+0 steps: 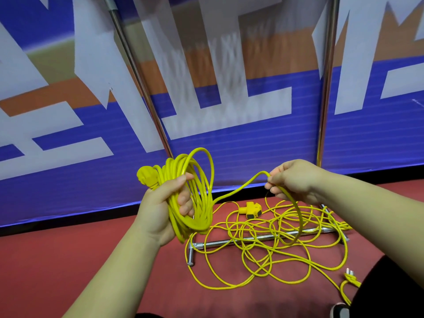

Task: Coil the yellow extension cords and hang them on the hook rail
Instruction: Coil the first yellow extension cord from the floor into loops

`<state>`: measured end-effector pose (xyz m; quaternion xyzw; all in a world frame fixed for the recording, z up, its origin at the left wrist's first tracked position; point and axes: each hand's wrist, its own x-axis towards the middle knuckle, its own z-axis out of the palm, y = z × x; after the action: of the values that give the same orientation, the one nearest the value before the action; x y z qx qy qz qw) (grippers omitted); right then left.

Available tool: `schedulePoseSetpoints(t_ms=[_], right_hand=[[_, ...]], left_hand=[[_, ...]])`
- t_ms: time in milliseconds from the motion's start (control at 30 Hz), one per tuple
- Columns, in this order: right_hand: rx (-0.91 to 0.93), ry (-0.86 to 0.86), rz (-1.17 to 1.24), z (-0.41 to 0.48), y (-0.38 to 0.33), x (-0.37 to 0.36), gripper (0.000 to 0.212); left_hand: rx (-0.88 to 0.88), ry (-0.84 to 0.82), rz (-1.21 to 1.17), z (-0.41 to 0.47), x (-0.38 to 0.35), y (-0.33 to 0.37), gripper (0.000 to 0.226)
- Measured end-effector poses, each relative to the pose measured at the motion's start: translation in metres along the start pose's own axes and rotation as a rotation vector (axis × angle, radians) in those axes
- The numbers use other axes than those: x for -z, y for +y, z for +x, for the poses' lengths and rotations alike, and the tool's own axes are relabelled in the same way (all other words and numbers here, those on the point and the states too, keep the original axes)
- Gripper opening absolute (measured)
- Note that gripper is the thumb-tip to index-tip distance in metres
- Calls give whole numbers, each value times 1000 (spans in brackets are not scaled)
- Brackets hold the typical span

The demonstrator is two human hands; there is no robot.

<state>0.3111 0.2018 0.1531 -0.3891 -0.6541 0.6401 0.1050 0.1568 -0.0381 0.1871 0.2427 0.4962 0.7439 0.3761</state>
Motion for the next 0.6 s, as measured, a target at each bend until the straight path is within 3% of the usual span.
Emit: schedulePoseSetpoints(t_ms=[67, 200, 600], right_hand=[[1, 13, 9, 1, 1, -1, 9], [36, 72, 73, 6, 0, -3, 8], [294, 13, 55, -5, -28, -3, 12]], left_hand=[[40, -45, 14, 0, 0, -3, 21], [94, -148, 27, -2, -3, -7, 53], [254, -320, 166, -3, -10, -20, 53]])
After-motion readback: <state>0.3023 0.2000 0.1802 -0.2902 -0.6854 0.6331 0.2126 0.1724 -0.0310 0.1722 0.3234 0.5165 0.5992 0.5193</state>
